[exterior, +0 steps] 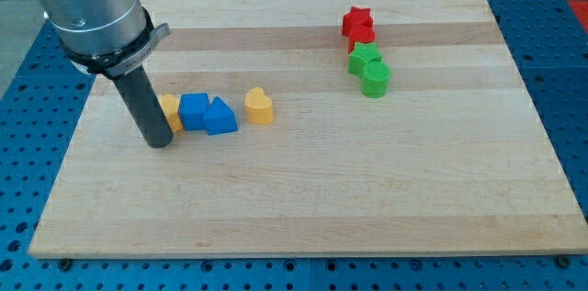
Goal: Push the blue triangle slightly up
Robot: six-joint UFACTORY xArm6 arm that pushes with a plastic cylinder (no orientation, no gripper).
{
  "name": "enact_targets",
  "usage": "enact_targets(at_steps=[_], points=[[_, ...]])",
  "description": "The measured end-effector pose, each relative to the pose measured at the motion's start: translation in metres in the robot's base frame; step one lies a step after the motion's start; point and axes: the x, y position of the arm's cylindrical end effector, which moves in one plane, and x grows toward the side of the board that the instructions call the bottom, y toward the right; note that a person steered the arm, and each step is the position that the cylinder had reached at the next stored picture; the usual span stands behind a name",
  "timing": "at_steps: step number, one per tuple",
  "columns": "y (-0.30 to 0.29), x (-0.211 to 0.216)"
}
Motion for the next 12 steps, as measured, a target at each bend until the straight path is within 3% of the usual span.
enact_targets(at_steps=[3,8,10,12], points=[[0.067,0.003],[0.082,-0.014],[0.123,0.005],[0.173,-0.031]])
